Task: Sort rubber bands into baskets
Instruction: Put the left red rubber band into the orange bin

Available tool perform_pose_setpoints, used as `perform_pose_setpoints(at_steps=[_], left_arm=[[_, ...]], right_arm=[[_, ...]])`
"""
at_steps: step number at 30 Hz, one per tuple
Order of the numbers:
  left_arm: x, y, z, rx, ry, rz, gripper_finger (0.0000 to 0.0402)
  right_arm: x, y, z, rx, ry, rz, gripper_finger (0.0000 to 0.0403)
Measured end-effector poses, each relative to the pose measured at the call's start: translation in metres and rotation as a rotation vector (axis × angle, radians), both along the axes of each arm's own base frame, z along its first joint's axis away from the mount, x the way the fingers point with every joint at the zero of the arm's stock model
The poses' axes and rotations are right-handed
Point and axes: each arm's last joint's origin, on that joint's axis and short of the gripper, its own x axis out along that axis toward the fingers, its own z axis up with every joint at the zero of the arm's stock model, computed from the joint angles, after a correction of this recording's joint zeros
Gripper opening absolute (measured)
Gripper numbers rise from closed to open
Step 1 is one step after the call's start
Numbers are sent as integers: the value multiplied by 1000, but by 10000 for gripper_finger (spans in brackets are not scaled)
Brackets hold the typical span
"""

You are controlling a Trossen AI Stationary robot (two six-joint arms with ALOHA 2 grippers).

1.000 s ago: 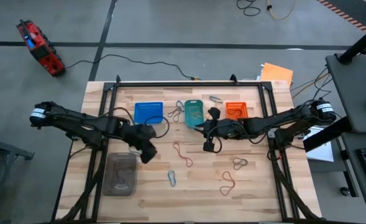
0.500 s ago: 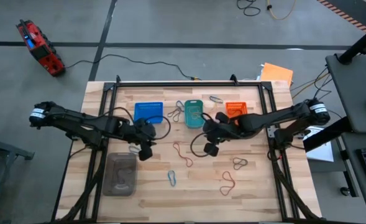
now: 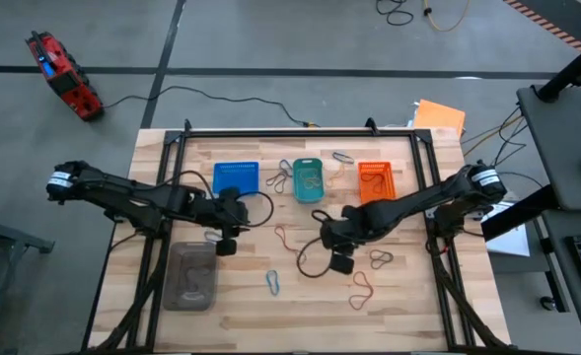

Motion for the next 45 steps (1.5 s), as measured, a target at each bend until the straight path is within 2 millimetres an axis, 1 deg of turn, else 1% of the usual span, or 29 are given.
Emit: perform_pose_setpoints(at_steps=[3, 6, 9, 12, 15, 18, 24, 27, 30, 37, 39, 41, 45], left_arm=[[1, -2, -1, -9, -15, -93, 77], [4, -5, 0, -35, -64, -182, 77], [7, -5, 1, -37, -100, -202, 77], [8, -6, 2, -52, -117, -185, 77], [8, -6, 3, -75, -120, -159, 77], [8, -6, 3, -82, -121, -150, 77], [9, -6, 4, -94, -128, -136, 77], [9, -6, 4, -101, -129, -128, 77], [10, -6, 4, -100, -137, -130, 77], [25, -8, -2, -36, -184, -201, 77], [30, -9, -7, -35, -181, -202, 78], [34, -9, -15, -33, -152, -200, 80], [44, -10, -29, -27, -111, -204, 98]], right_arm=[[-12, 5, -1, 1, 96, -74, 52], [-25, 9, 4, -15, 171, -130, 52], [-38, 11, 12, -45, 207, -134, 52], [-48, 10, 20, -116, 197, -149, 52], [-54, 4, 31, -239, 118, -179, 52], [-50, -2, 41, -336, -21, -179, 52], [-28, 3, 62, -421, -323, 101, 52], [-19, 1, 70, -466, -417, 186, 52], [-16, -5, 73, -504, -429, 227, 52], [-20, -28, 71, -544, -341, 230, 52], [-20, -33, 71, -542, -337, 228, 52], [-21, -37, 70, -497, -336, 251, 52], [-25, -44, 68, -434, -363, 274, 52]])
